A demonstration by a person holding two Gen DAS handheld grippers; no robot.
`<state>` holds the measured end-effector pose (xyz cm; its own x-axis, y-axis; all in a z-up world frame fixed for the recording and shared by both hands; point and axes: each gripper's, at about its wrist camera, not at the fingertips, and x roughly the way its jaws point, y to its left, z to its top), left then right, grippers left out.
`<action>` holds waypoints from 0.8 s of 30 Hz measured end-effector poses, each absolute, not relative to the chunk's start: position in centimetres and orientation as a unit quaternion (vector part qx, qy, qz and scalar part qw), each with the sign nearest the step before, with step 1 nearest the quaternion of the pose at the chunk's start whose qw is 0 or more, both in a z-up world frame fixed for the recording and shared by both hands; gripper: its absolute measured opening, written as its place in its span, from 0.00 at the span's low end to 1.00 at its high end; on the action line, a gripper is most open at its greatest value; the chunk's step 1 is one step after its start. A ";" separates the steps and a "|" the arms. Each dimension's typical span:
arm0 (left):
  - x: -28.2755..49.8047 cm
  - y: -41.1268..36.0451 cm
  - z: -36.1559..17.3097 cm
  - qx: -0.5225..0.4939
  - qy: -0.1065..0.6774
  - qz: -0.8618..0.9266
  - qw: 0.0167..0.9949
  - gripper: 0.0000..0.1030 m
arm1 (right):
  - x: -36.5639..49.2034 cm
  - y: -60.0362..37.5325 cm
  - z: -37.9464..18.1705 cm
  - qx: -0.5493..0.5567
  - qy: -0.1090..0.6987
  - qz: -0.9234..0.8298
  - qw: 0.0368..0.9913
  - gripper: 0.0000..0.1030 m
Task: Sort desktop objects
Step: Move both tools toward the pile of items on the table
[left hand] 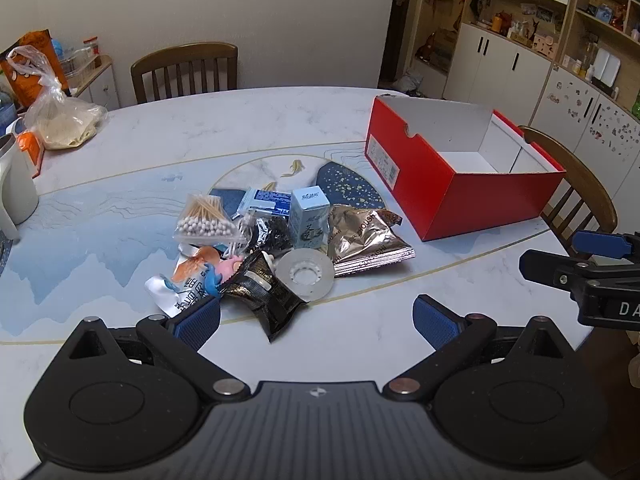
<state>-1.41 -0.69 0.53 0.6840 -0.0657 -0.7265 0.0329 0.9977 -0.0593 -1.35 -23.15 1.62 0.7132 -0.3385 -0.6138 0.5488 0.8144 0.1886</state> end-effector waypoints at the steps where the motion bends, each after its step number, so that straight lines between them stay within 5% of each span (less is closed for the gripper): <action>1: -1.5 -0.8 0.6 -0.020 0.394 -0.028 0.919 1.00 | -1.4 -23.2 1.6 0.182 0.289 -0.245 0.908 0.87; 24: -2.6 -0.5 1.5 -0.026 0.356 0.018 0.934 1.00 | -1.8 -23.2 1.8 0.161 0.280 -0.223 0.920 0.87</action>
<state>-2.55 -0.50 1.53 0.7462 0.0148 -0.6655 -0.0517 0.9980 -0.0358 -1.82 -23.23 1.79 0.7432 -0.3202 -0.5874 0.5003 0.8489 0.1704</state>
